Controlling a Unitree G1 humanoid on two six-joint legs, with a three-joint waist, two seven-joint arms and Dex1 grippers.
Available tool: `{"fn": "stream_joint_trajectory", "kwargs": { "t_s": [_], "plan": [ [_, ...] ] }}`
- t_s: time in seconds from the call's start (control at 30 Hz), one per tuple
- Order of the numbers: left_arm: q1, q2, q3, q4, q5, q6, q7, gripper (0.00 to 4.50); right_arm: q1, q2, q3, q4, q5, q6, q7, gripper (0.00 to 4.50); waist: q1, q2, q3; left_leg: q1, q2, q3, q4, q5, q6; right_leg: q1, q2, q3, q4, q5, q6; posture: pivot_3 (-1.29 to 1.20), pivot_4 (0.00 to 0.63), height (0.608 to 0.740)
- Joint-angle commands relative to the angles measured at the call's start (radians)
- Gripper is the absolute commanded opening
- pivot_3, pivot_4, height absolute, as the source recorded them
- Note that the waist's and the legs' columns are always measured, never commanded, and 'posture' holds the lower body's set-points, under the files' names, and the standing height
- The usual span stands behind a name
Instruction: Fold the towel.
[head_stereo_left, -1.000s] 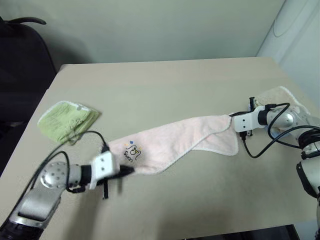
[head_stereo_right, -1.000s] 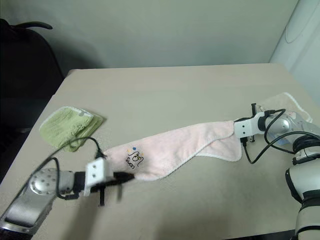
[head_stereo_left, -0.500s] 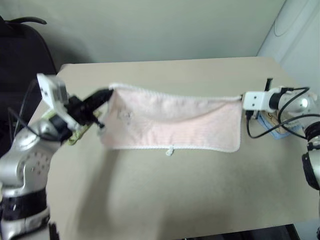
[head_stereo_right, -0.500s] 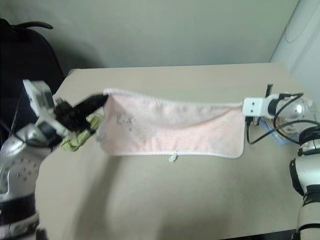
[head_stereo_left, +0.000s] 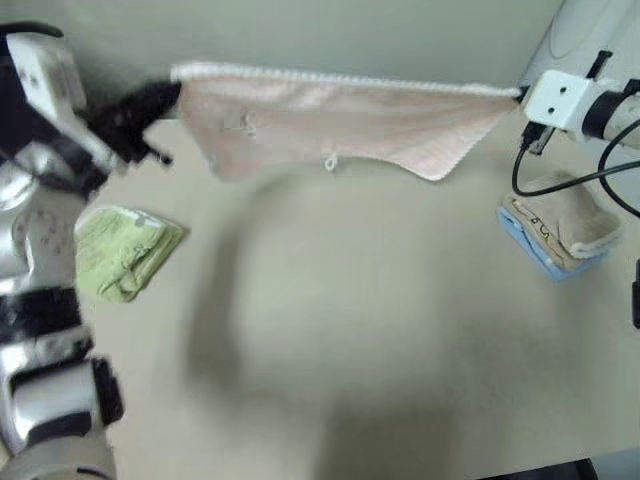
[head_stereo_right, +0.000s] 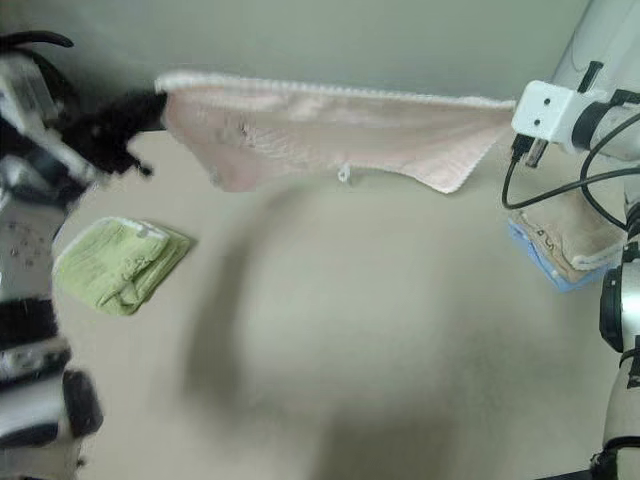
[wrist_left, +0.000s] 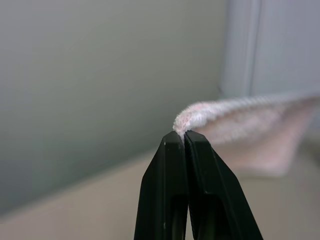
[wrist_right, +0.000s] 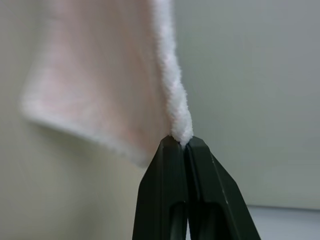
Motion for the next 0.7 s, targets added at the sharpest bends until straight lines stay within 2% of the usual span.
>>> {"fn": "stream_joint_trajectory", "kwargs": {
  "t_s": [0.03, 0.17, 0.3, 0.37, 0.43, 0.5, 0.57, 0.7],
  "plan": [
    [0.197, 0.038, 0.115, -0.230, -0.098, 0.090, -0.053, 0.04, 0.138, -0.031, -0.065, -0.119, 0.177, 0.025, 0.301, 0.00, 0.001, -0.001, 0.000, 0.000, 0.002, 0.000, 0.001, -0.002, -0.001, 0.000, 0.004, 0.007, 0.000, 0.000, 0.000, 0.00, 0.150, 0.740],
    [0.497, 0.045, 0.222, -0.405, -0.172, 0.168, -0.111, 0.04, 0.368, -0.079, -0.092, -0.351, 0.335, 0.181, 0.577, 0.00, 0.007, -0.001, 0.000, -0.003, 0.002, 0.001, 0.002, -0.002, -0.001, -0.003, 0.006, 0.012, 0.001, -0.003, 0.001, 0.00, 0.150, 0.740],
    [0.675, 0.042, 0.261, -0.484, -0.158, 0.167, -0.142, 0.04, 0.465, -0.109, -0.103, -0.489, 0.390, 0.309, 0.668, 0.00, 0.003, -0.001, 0.001, 0.003, 0.003, 0.001, 0.002, -0.002, -0.004, 0.001, 0.005, 0.014, 0.005, -0.004, 0.001, 0.00, 0.150, 0.740],
    [0.729, 0.031, 0.278, -0.510, -0.171, 0.181, -0.132, 0.04, 0.500, -0.130, -0.098, -0.534, 0.400, 0.352, 0.716, 0.00, 0.000, -0.003, 0.002, 0.012, 0.004, 0.001, 0.002, -0.001, -0.004, 0.007, 0.005, 0.014, 0.006, -0.005, 0.001, 0.00, 0.150, 0.740],
    [0.775, 0.023, 0.288, -0.526, -0.177, 0.186, -0.131, 0.04, 0.521, -0.143, -0.093, -0.563, 0.407, 0.383, 0.740, 0.00, 0.000, -0.004, 0.002, 0.025, 0.005, 0.001, -0.001, -0.005, 0.007, 0.017, 0.005, 0.014, 0.008, -0.006, -0.002, 0.00, 0.150, 0.740],
    [0.813, 0.017, 0.294, -0.541, -0.181, 0.185, -0.132, 0.04, 0.531, -0.155, -0.083, -0.579, 0.414, 0.402, 0.743, 0.00, -0.002, -0.004, 0.002, 0.039, 0.005, 0.001, 0.000, -0.005, 0.009, 0.029, 0.005, 0.014, 0.013, -0.008, -0.005, 0.00, 0.150, 0.740],
    [0.841, 0.011, 0.296, -0.553, -0.185, 0.180, -0.130, 0.04, 0.532, -0.160, -0.076, -0.581, 0.415, 0.406, 0.743, 0.00, -0.005, -0.004, 0.002, 0.047, 0.005, 0.001, 0.000, -0.005, 0.009, 0.038, 0.005, 0.014, 0.013, -0.013, -0.011, 0.00, 0.150, 0.740],
    [0.825, -0.006, 0.273, -0.533, -0.199, 0.181, -0.094, 0.04, 0.458, -0.107, -0.079, -0.525, 0.366, 0.372, 0.710, 0.00, -0.008, -0.004, 0.002, 0.050, 0.004, 0.001, 0.003, -0.009, 0.010, 0.040, 0.005, 0.014, 0.018, -0.017, -0.003, 0.00, 0.150, 0.740]
  ]
}}
